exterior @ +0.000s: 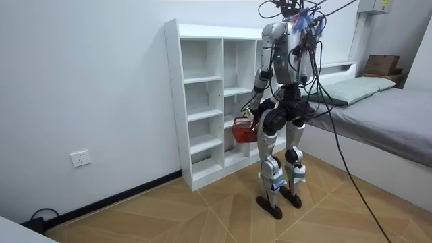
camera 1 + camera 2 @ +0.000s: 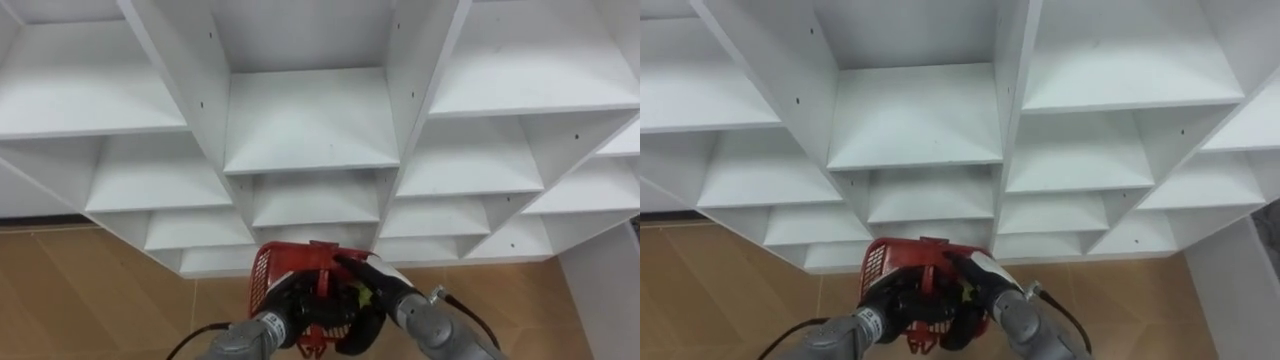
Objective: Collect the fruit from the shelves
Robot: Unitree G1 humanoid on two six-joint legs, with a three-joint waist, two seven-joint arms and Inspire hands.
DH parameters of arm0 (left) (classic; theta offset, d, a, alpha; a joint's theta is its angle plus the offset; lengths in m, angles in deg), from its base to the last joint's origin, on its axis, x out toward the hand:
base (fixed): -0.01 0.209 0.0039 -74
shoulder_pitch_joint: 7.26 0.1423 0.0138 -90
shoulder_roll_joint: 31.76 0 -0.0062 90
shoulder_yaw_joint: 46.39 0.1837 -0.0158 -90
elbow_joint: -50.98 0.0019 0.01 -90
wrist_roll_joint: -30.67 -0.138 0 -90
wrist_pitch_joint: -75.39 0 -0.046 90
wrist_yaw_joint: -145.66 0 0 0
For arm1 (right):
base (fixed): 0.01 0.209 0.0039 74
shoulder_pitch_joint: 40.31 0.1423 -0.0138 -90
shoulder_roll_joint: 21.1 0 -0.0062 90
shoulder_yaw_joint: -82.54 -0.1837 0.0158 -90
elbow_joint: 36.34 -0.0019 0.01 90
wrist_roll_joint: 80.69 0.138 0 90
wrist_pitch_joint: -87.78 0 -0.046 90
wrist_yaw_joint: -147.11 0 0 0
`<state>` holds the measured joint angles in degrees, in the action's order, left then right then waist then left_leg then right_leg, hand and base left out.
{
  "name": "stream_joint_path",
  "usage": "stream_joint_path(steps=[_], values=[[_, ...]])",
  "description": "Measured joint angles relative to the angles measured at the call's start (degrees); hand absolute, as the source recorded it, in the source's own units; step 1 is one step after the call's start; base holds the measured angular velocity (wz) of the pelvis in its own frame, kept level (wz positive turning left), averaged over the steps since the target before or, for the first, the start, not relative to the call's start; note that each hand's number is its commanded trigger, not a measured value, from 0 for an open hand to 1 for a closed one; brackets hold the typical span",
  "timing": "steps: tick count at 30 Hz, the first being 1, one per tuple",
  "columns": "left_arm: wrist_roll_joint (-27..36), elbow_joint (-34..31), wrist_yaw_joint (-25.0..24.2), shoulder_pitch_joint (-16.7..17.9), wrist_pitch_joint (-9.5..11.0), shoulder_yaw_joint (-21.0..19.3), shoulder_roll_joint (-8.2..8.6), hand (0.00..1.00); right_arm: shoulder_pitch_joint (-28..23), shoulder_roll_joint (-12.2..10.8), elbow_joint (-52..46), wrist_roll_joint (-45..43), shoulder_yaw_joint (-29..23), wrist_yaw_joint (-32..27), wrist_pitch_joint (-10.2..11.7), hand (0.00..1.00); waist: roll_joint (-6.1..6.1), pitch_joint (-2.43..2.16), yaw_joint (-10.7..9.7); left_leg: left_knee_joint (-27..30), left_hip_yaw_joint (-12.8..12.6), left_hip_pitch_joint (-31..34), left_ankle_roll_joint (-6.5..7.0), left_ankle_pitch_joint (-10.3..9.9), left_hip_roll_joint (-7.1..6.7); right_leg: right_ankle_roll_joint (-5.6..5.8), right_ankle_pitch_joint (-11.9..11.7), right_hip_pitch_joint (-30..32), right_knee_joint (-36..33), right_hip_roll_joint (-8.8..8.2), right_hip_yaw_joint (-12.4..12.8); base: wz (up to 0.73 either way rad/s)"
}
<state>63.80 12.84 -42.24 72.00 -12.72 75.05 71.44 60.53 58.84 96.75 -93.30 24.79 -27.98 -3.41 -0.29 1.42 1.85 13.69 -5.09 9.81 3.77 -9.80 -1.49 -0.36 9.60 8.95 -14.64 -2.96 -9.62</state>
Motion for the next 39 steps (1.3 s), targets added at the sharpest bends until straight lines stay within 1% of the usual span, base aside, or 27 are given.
stream_joint_path(steps=[1, 6, 7, 9, 10, 11, 13, 15, 18, 21, 23, 25, 26, 29, 30, 31, 32, 34, 35, 36, 39], values=[[0.0, 0.0, 0.0, 0.2, 0.0, -0.4, -0.06, 1.0, -0.7, 0.4, -1.4, 0.8, 0.0, 0.3, 0.0, 0.0, 0.04, -0.02, 0.0, 0.0, 0.0, -0.1, 0.0, 0.0, 0.0, 0.0, 0.0, -0.1, 0.0, 0.02, -0.1, 0.0], [-0.1, 0.0, 0.0, 0.9, -0.4, -1.2, -0.73, 1.0, -1.0, 0.4, -1.2, 3.6, 0.0, 1.3, 0.0, 0.0, 0.47, -0.3, 0.2, 0.0, -0.5, -0.7, 0.0, 0.0, 0.04, 0.0, 0.0, -0.7, 0.0, 0.09, 0.0, -0.01], [-0.4, 0.0, 0.1, 1.6, -0.5, -2.3, -0.7, 1.0, -1.2, 0.3, -1.2, 3.2, 0.0, 1.5, 0.0, 0.0, 0.59, -0.31, 0.2, -0.1, -0.5, -1.2, 0.0, 0.0, 0.04, 0.0, 0.0, -1.1, 0.0, 0.07, 0.1, -0.04], [-0.5, 0.3, 0.2, 2.3, -0.7, -2.7, -0.96, 1.0, -1.7, 0.5, -1.2, 3.3, 0.0, 1.4, 0.0, 0.0, 0.76, -0.38, 0.2, -0.3, -0.5, -2.1, 0.0, 0.0, 0.04, 0.0, 0.0, -2.0, 0.3, 0.16, 0.0, 0.0], [-0.7, 0.7, 0.5, 2.4, -0.9, -2.8, -1.13, 1.0, -2.1, 0.4, -1.1, 3.2, 0.0, 1.0, 0.0, 0.0, 0.97, -0.55, 0.3, -0.6, -0.4, -2.4, -0.01, 0.0, 0.03, 0.0, 0.0, -2.3, 0.5, 0.33, 0.0, 0.0], [-1.1, 0.8, 0.7, 2.4, -1.0, -3.2, -1.13, 1.0, -2.4, 0.5, -1.1, 3.1, 0.0, 0.8, 0.0, 0.0, 1.05, -0.59, 0.4, -0.6, -0.4, -2.4, -0.01, 0.0, 0.03, 0.0, 0.0, -2.4, 0.6, 0.38, -0.1, 0.03], [-1.3, 1.1, 1.9, 3.1, -1.4, -4.3, -1.32, 1.0, -3.4, 0.5, -0.5, 3.1, 0.0, -0.2, 0.0, 0.0, 1.06, -0.63, 0.5, -0.6, -0.2, -2.9, -0.01, 0.0, 0.03, -0.03, 0.0, -3.0, 0.9, 0.4, -0.4, 0.04], [-1.3, 1.6, 2.7, 3.3, -1.6, -4.7, -1.85, 1.0, -4.5, 0.5, -0.1, 3.1, 0.0, -1.2, -0.1, 0.0, 1.05, -0.64, 0.5, -0.7, 0.1, -3.0, -0.02, 0.0, 0.01, -0.03, 0.0, -3.3, 1.0, 0.42, -0.8, 0.09], [-1.2, 2.6, 4.0, 4.1, -1.7, -6.0, -1.93, 1.0, -5.4, 0.6, 0.5, 3.1, -0.2, -2.2, -0.1, 0.0, 0.92, -0.64, 0.3, -0.5, 0.8, -2.8, -0.03, 0.0, -0.04, -0.03, 0.0, -3.6, 1.1, 0.43, -1.4, 0.12], [-1.4, 3.2, 5.8, 4.7, -2.0, -6.8, -2.02, 1.0, -5.6, 1.3, 1.2, 3.4, -1.0, -3.4, -0.1, 0.0, 0.8, -0.66, 0.3, -0.4, 1.4, -2.8, -0.03, 0.0, -0.18, -0.03, 0.0, -4.1, 1.5, 0.39, -1.7, 0.1], [-3.3, 3.0, 6.8, 5.5, -1.9, -7.9, -2.15, 1.0, -6.2, 1.4, 1.1, 3.0, -3.1, -4.1, 0.4, 0.0, 0.78, -0.72, 0.4, -0.5, 1.4, -2.8, -0.03, 0.0, -0.2, -0.04, 0.0, -4.1, 1.8, 0.42, -1.8, 0.02], [-4.8, 2.6, 7.7, 6.9, -1.9, -10.1, -2.61, 1.0, -7.7, 1.7, 1.0, 3.1, -5.9, -5.5, 1.4, 0.0, 0.65, -0.81, 0.3, -0.5, 1.5, -2.8, -0.03, 0.0, -0.2, -0.03, 0.0, -4.2, 1.9, 0.4, -2.0, 0.0], [-5.2, 2.3, 8.0, 7.3, -1.9, -10.7, -2.75, 1.0, -8.1, 1.8, 0.8, 3.2, -6.7, -5.8, 1.4, 0.0, 0.64, -0.82, 0.3, -0.5, 1.5, -2.9, -0.03, 0.0, -0.2, -0.03, 0.0, -4.2, 1.9, 0.38, -2.0, 0.0], [-9.8, 1.1, 10.5, 9.3, -1.7, -12.7, -3.43, 1.0, -10.6, 2.7, -0.5, 3.1, -8.8, -7.0, 1.9, 0.0, 0.66, -0.9, 0.0, -1.2, 1.5, -4.0, -0.04, 0.0, -0.23, 0.0, 0.0, -5.2, 2.1, 0.36, -2.1, 0.0], [-12.5, 1.0, 11.3, 9.7, -1.6, -13.3, -3.58, 1.0, -11.8, 3.1, -1.4, 3.1, -9.6, -7.4, 2.1, 0.0, 0.66, -0.9, 0.0, -1.7, 1.4, -4.6, -0.03, 0.0, -0.25, 0.04, 0.0, -5.6, 2.1, 0.36, -2.1, -0.04], [-14.9, 1.0, 12.0, 10.3, -1.6, -13.8, -3.77, 1.0, -12.8, 3.1, -1.6, 3.1, -10.4, -7.6, 2.5, 0.0, 0.74, -0.95, 0.0, -2.2, 1.2, -5.5, -0.04, 0.0, -0.26, 0.09, 0.0, -6.2, 2.3, 0.39, -2.0, -0.06], [-15.9, 0.9, 12.2, 10.7, -1.5, -14.1, -3.79, 1.0, -13.4, 2.9, -1.6, 3.0, -11.0, -7.6, 2.6, 0.0, 0.81, -1.06, 0.0, -2.3, 1.2, -5.9, -0.04, 0.0, -0.27, 0.12, 0.1, -6.6, 2.4, 0.42, -1.8, -0.06], [-19.2, 1.0, 12.9, 12.9, -0.5, -15.8, -4.26, 1.0, -15.7, 2.9, -2.0, 3.2, -12.9, -7.7, 3.5, 0.0, 1.18, -1.32, -0.4, -3.0, 1.3, -7.1, -0.04, 0.0, -0.32, 0.13, 0.1, -8.1, 3.5, 0.5, -1.7, 0.0], [-20.2, 1.3, 13.1, 13.4, -0.2, -16.0, -4.42, 1.0, -16.5, 2.9, -2.0, 3.5, -13.7, -7.7, 3.9, 0.0, 1.28, -1.33, -0.7, -3.1, 1.3, -7.5, -0.05, 0.0, -0.35, 0.13, 0.1, -8.6, 3.9, 0.51, -1.7, 0.05], [-21.7, 1.9, 13.9, 14.4, 0.2, -17.1, -4.52, 1.0, -17.9, 3.0, -1.8, 3.7, -15.3, -8.0, 4.4, 0.0, 1.4, -1.4, -0.8, -3.3, 1.4, -8.0, -0.08, 0.0, -0.37, 0.13, 0.1, -9.3, 4.2, 0.55, -1.8, 0.0], [-24.7, 2.5, 15.5, 16.5, 0.3, -20.0, -4.71, 1.0, -20.5, 3.4, -1.8, 4.4, -18.2, -8.8, 5.4, 0.0, 1.54, -1.32, -1.2, -3.8, 1.3, -9.3, -0.18, -0.1, -0.31, 0.14, 0.1, -10.2, 4.4, 0.64, -1.7, -0.01]])
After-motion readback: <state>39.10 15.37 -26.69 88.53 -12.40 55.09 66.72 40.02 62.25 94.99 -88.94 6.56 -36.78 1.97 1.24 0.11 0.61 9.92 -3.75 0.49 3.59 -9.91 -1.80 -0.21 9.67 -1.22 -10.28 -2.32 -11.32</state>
